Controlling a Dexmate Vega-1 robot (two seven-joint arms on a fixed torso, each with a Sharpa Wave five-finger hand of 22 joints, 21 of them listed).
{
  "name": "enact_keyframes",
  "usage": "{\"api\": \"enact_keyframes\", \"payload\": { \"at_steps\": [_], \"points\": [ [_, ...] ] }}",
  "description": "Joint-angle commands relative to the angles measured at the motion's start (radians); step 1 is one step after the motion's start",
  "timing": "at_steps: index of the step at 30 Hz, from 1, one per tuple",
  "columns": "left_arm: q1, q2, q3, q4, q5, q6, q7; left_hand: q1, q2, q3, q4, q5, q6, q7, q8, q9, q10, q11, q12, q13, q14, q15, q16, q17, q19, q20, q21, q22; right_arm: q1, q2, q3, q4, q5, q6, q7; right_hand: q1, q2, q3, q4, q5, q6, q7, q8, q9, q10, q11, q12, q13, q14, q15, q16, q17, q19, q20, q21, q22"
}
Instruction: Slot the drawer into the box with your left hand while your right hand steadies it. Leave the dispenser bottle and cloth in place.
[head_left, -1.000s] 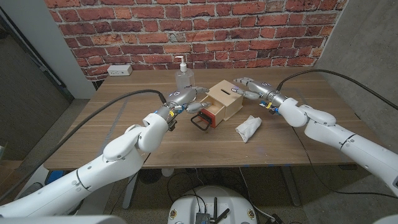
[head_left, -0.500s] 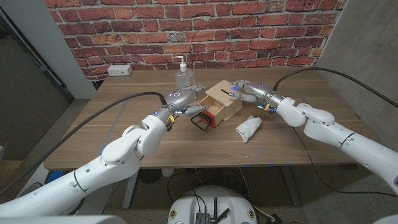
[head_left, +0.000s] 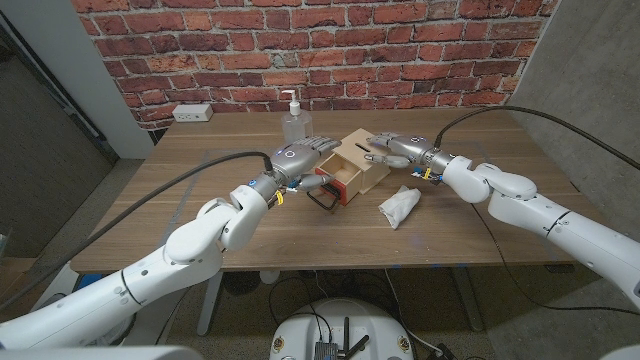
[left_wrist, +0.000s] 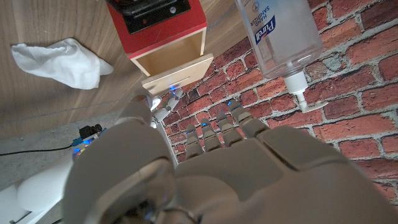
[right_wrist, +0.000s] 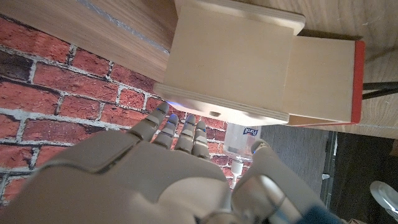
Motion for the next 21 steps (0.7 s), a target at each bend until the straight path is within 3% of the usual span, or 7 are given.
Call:
{"api": "enact_keyframes", "payload": {
  "at_steps": [1, 21],
  "points": [
    [-0.008, -0.016, 0.018, 0.048, 0.172, -0.057, 0.011, 0.018, -0.005, 0.005, -0.011, 0.004, -0.007, -0.007, 0.011, 0.001, 0.0, -0.007, 0.006, 0.002, -0.002, -0.084, 0.009, 0.001, 0.0, -0.14, 0.004, 0.001, -0.016, -0.016, -0.004, -0.038, -0.055, -0.051, 0.023, -0.011, 0.031, 0.003, 0.007, -0.004, -0.006, -0.001, -0.002, 0.001, -0.005, -0.002, 0.002, 0.003, 0.011, -0.072, 0.006, 0.0, -0.007, -0.046, 0.001, 0.003],
    [-0.015, -0.048, 0.021, 0.109, 0.233, -0.125, 0.048, 0.057, -0.034, 0.007, -0.018, 0.009, -0.028, 0.0, 0.018, 0.001, -0.011, -0.003, 0.008, 0.002, -0.009, -0.081, 0.01, 0.001, -0.004, -0.139, 0.004, 0.001, -0.008, -0.014, -0.007, -0.032, -0.055, -0.034, 0.042, -0.018, 0.031, 0.0, 0.017, -0.005, -0.005, 0.007, 0.002, 0.001, 0.001, 0.001, 0.005, 0.003, 0.019, -0.069, 0.008, -0.001, -0.01, -0.044, 0.004, 0.003]
  ]
}}
